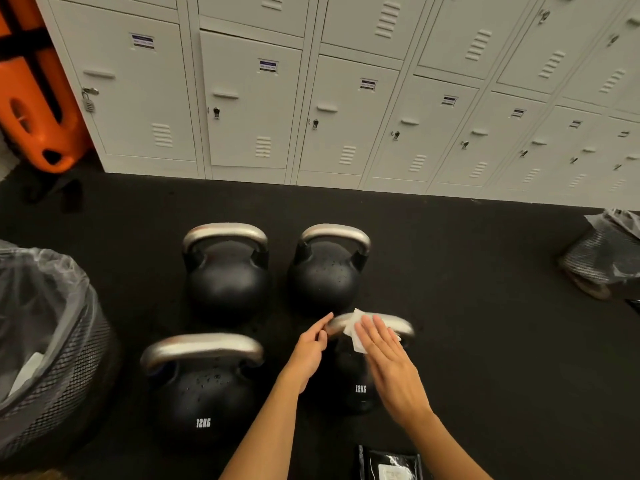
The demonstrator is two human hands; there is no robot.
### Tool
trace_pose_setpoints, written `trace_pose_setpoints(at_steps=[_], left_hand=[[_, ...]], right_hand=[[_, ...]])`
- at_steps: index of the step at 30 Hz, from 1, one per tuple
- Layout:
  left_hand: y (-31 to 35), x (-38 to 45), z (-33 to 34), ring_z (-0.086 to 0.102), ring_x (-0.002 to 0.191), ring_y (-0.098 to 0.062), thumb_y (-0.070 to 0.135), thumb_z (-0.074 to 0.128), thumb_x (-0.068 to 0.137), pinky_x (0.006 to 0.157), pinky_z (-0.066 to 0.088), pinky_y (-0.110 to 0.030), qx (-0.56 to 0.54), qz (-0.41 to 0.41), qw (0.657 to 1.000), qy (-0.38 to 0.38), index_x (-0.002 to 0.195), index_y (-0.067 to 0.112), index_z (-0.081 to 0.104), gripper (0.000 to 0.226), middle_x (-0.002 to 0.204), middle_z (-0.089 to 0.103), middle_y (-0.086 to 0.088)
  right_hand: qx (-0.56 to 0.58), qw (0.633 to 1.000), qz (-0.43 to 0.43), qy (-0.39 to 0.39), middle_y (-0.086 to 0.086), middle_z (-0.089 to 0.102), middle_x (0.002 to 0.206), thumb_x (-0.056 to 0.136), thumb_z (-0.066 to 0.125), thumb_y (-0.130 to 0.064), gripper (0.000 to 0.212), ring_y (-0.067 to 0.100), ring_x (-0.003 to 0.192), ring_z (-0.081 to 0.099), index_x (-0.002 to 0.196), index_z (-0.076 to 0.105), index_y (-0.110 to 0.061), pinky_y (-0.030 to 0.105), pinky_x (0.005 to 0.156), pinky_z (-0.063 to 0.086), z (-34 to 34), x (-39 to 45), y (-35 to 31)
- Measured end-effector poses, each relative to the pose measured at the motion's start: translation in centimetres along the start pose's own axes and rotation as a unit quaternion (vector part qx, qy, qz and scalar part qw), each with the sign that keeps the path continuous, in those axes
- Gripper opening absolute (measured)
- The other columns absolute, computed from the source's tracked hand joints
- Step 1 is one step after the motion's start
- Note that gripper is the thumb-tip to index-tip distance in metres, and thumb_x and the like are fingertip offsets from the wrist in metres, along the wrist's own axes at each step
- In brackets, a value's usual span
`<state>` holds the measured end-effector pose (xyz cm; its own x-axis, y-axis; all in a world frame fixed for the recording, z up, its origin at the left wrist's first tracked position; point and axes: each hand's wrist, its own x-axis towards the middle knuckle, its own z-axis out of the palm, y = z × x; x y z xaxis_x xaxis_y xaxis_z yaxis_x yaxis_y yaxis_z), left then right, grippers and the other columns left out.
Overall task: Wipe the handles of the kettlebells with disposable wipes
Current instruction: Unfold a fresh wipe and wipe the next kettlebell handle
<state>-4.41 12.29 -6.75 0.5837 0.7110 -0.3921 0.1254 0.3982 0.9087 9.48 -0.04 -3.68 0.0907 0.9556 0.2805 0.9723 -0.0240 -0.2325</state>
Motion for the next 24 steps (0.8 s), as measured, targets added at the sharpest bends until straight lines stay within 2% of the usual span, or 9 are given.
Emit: trace_pose_setpoints(at_steps=[3,6,8,10,13,16,19,22,24], left_hand=[[-0.1,-0.1,-0.1,0.036,0.139,-0.016,0.01,0.032,0.104,0.115,0.03,-0.032,-0.005,-0.003,1.0,-0.006,0.143,0.03,0.043,0.045,0.149,0.043,-0.001],[0.0,-0.1,-0.1,0.043,0.133,-0.014,0.018,0.035,0.104,0.113,0.035,-0.035,-0.006,0.007,1.0,-0.016,0.142,0.032,0.043,0.041,0.144,0.048,0.002],[-0.1,-0.3,0.1,0.05,0.125,-0.01,0.027,0.04,0.103,0.11,0.039,-0.034,-0.007,0.008,1.0,-0.017,0.14,0.033,0.047,0.038,0.136,0.056,0.006],[-0.3,-0.4,0.3,0.052,0.122,-0.009,0.033,0.042,0.101,0.108,0.04,-0.033,-0.011,0.003,1.0,-0.008,0.137,0.034,0.05,0.037,0.132,0.059,0.007],[-0.3,-0.3,0.1,0.049,0.125,-0.011,0.023,0.037,0.103,0.11,0.038,-0.034,-0.003,-0.007,1.0,-0.003,0.138,0.03,0.048,0.036,0.136,0.056,0.003],[0.0,-0.2,-0.1,0.042,0.132,-0.014,0.011,0.033,0.104,0.113,0.033,-0.032,0.005,-0.016,1.0,-0.004,0.144,0.023,0.041,0.043,0.142,0.049,-0.001],[-0.1,-0.1,0.0,0.042,0.13,-0.013,0.006,0.032,0.103,0.115,0.031,-0.032,0.001,-0.008,1.0,0.006,0.141,0.026,0.045,0.045,0.144,0.047,-0.003],[-0.1,-0.1,0.2,0.039,0.136,-0.017,0.007,0.032,0.103,0.117,0.029,-0.037,0.003,-0.015,1.0,0.013,0.14,0.03,0.046,0.045,0.146,0.045,-0.003],[0.0,-0.2,0.3,0.038,0.136,-0.017,0.007,0.032,0.104,0.117,0.029,-0.035,0.001,-0.013,1.0,0.017,0.14,0.03,0.046,0.045,0.146,0.044,-0.003]], right_hand=[[-0.02,0.999,-0.036,-0.015,-0.002,0.022,0.161,0.095,0.057,-0.005,0.066,0.014,0.15,0.013,0.153,0.027,-0.019,0.036,0.121,0.012,1.2,0.1,-0.6],[-0.105,0.988,-0.096,-0.064,0.0,0.025,0.16,0.082,0.072,-0.006,0.088,0.017,0.148,0.019,0.153,0.023,-0.02,0.039,0.12,0.01,1.3,0.9,-1.0],[-0.157,0.978,-0.116,-0.078,0.003,0.037,0.154,0.073,0.078,-0.011,0.087,0.019,0.143,0.032,0.148,0.033,-0.016,0.04,0.121,0.017,1.5,2.5,-1.6],[-0.193,0.97,-0.126,-0.073,0.005,0.052,0.143,0.071,0.081,-0.018,0.074,0.021,0.136,0.045,0.138,0.05,-0.014,0.039,0.117,0.024,1.9,4.2,-2.6],[-0.198,0.971,-0.11,-0.069,0.004,0.065,0.128,0.078,0.075,-0.023,0.053,0.022,0.122,0.059,0.128,0.062,-0.015,0.039,0.11,0.038,1.3,6.0,-3.3],[-0.14,0.989,-0.027,-0.043,-0.002,0.067,0.106,0.094,0.05,-0.029,0.03,0.018,0.101,0.062,0.119,0.062,-0.019,0.036,0.095,0.047,-0.6,6.5,-2.6],[-0.034,0.997,0.065,-0.014,-0.008,0.062,0.087,0.1,0.027,-0.035,0.039,0.013,0.082,0.056,0.102,0.064,-0.021,0.031,0.085,0.043,-1.8,6.1,-1.0],[0.013,0.993,0.112,0.016,-0.009,0.053,0.074,0.102,0.033,-0.028,0.034,0.009,0.07,0.044,0.08,0.057,-0.019,0.031,0.075,0.039,-2.4,5.4,0.3],[0.016,0.992,0.122,0.034,-0.01,0.054,0.075,0.101,0.036,-0.025,0.031,0.008,0.07,0.044,0.078,0.055,-0.02,0.032,0.076,0.041,-2.3,5.5,-0.1]])
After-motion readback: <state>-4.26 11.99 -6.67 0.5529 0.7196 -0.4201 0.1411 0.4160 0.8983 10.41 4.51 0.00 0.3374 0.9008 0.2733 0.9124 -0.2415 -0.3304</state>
